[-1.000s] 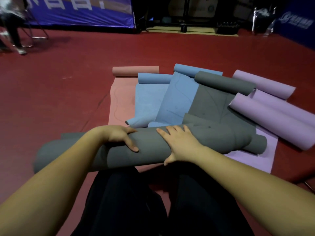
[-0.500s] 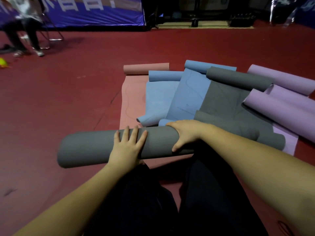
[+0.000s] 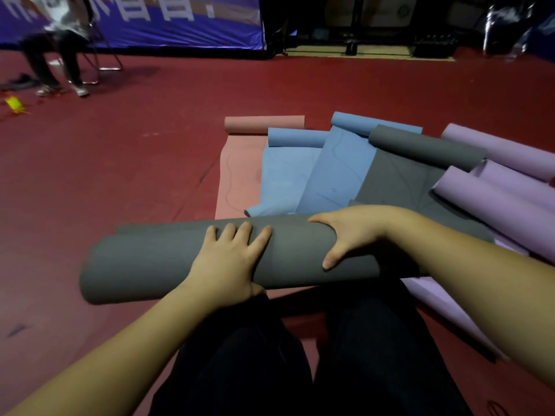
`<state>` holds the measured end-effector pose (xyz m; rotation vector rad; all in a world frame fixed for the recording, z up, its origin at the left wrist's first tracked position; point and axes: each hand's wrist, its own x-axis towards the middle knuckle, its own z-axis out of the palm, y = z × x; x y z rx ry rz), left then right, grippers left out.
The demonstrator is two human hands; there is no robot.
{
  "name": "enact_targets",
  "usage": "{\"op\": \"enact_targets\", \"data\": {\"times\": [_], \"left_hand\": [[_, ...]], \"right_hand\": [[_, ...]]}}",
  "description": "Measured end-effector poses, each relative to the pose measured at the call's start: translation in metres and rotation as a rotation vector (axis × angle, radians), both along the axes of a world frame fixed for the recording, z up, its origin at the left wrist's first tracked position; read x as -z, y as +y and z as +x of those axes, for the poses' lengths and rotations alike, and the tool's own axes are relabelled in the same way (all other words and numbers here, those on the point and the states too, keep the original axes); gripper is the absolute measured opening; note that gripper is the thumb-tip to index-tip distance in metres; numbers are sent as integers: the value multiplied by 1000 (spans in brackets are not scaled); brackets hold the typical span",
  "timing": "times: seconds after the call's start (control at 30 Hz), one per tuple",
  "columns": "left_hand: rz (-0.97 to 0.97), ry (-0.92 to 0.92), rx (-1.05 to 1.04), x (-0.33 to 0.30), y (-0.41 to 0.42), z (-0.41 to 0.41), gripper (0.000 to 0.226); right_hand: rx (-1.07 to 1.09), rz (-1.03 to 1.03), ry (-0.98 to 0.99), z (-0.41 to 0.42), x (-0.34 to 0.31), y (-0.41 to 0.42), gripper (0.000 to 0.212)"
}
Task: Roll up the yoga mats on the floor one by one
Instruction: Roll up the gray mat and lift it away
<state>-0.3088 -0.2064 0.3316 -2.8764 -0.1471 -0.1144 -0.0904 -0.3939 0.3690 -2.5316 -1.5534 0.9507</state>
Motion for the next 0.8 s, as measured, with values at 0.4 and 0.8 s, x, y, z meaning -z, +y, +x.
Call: {"op": "enact_targets", "data": {"times": [0.4,0.8], "left_hand": [[-153,153,9,0,-2,-8,116],[-308,166,-113,-2,7,12,98]], "right_hand": [[131,-164,131,-3,7,16,81],[310,84,25,8,32,47,77]]}}
